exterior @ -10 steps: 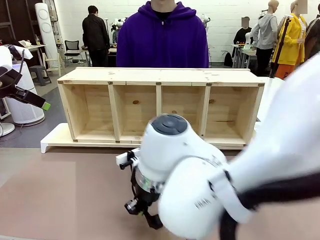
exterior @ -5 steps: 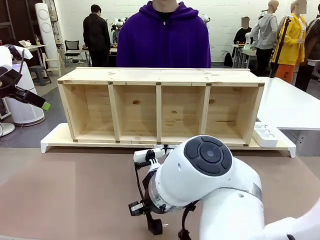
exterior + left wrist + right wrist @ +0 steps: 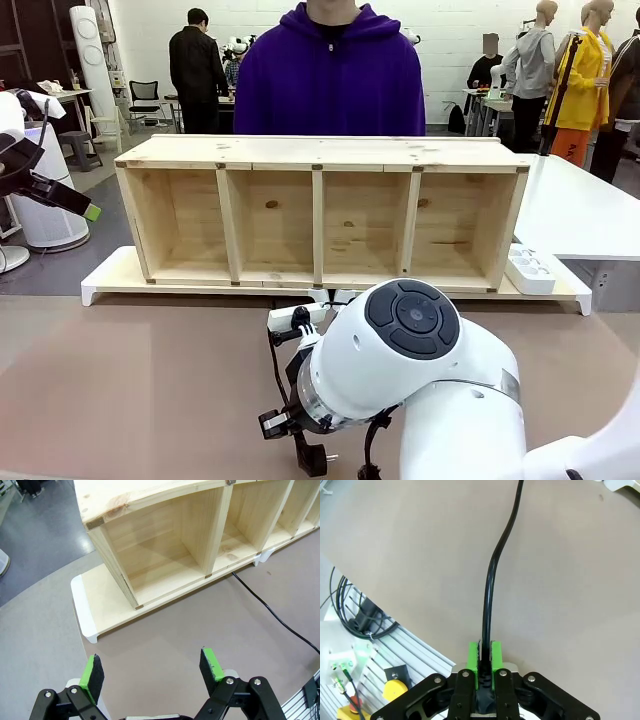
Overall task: Perform cable management.
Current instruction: Pull the grasped Power Cable to the location of the Power Strip.
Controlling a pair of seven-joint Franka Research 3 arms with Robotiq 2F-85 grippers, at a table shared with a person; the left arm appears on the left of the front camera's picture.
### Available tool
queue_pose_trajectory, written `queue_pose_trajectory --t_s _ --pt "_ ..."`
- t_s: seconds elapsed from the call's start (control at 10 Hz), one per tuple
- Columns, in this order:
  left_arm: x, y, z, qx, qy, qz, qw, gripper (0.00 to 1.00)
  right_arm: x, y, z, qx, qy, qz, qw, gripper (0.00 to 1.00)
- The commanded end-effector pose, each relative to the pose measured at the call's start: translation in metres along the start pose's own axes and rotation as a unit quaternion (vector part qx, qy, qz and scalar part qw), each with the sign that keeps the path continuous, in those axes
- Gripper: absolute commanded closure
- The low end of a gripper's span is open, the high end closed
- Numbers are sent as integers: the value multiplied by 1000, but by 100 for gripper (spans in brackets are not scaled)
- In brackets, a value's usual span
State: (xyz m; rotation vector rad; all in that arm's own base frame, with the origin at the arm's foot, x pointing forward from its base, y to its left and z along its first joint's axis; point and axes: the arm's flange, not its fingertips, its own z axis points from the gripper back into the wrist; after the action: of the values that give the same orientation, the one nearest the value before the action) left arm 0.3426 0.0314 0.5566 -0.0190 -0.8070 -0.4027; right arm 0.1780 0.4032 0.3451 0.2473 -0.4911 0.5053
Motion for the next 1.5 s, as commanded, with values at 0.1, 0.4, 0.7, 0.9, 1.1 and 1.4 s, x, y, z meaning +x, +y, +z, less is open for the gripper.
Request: queue_pose_trajectory --t_s 0.1,0.4,0.7,0.9,1.1,1.4 --pt "-1 1 -1 -1 -4 4 1000 0 5 -1 6 2 5 9 1000 87" --pt "-1 1 -1 -1 -4 4 1000 0 -8 -25 25 -2 -23 -38 999 87" --pt "-1 1 -1 -1 -4 4 1000 0 -44 -89 88 -11 -94 -139 986 87" --pt "-1 1 -1 -1 -4 4 1000 0 -60 -124 112 -26 -113 -192 974 87" --pt "-1 1 -1 -1 -4 4 1000 0 -81 -165 138 -46 -122 -253 959 87" --pt "-1 1 -1 -1 -4 4 1000 0 -116 -206 175 -83 -136 -322 933 87"
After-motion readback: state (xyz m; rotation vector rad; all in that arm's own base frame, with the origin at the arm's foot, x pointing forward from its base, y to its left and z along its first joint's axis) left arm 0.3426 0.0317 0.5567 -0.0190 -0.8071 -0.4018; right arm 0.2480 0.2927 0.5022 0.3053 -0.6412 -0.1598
